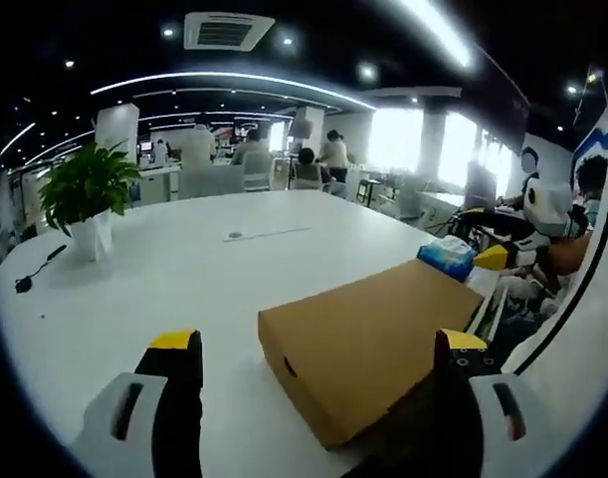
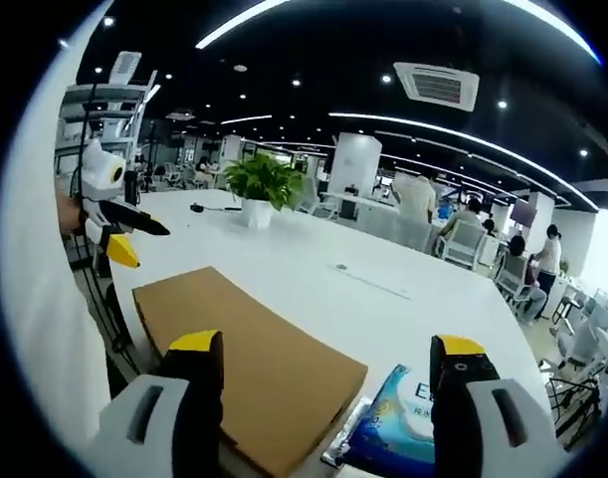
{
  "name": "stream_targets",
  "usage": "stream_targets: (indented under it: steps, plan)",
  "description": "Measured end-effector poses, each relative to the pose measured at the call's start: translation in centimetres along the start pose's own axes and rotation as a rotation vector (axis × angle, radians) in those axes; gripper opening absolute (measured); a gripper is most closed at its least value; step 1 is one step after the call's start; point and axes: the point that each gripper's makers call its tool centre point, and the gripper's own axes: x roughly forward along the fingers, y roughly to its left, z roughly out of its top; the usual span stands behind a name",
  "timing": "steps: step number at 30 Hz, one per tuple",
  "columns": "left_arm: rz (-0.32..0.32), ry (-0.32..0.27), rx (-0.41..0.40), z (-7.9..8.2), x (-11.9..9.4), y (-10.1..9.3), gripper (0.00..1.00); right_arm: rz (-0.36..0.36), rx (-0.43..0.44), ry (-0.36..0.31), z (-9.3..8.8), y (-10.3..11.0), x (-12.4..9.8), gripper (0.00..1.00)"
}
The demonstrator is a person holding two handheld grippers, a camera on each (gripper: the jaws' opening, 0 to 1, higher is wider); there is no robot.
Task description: Operate the shoe box by opening the lid, removing the specified soft item, and placing it in the target area until the item is outside and the box remains undamaged.
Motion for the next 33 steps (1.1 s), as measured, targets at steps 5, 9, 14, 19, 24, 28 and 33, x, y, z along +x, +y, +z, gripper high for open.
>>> stream_targets:
  steps: [5,9,14,19,24,28,33]
  plan:
    - [0.013,0.021,-0.061,0.3,-0.2,0.5,0.99,-0.059,-0.013,-0.029,0.7,-0.6,-0.2,1.00]
    - [0.010,0.012,-0.048,0.1,-0.5,1.1,0.99,-0.050,0.098,-0.008,0.6,-0.4,-0.4,1.00]
    - [-0.009,-0.091,-0.047,1.8,-0.7,-0.2,0.99,-0.079,0.124,-0.067,1.6,-1.2,-0.9,1.00]
    - [-0.001,-0.043,-0.116,0.8,-0.1,-0.5,0.99,-0.093,0.139,-0.050,1.0,-1.5,-0.8,0.99]
    - [0.014,-0.068,-0.085,1.5,-0.2,-0.8,0.99,-0.083,0.098,-0.113,2.2,-1.1,-1.1,0.93]
    - [0.017,-0.101,-0.088,2.4,-0.4,-0.7,0.97,-0.069,0.083,-0.132,2.6,-0.8,-1.1,0.95]
    - [0.023,-0.080,-0.111,1.9,-0.3,-0.7,0.97,-0.064,0.086,-0.130,2.6,-1.0,-1.1,0.95]
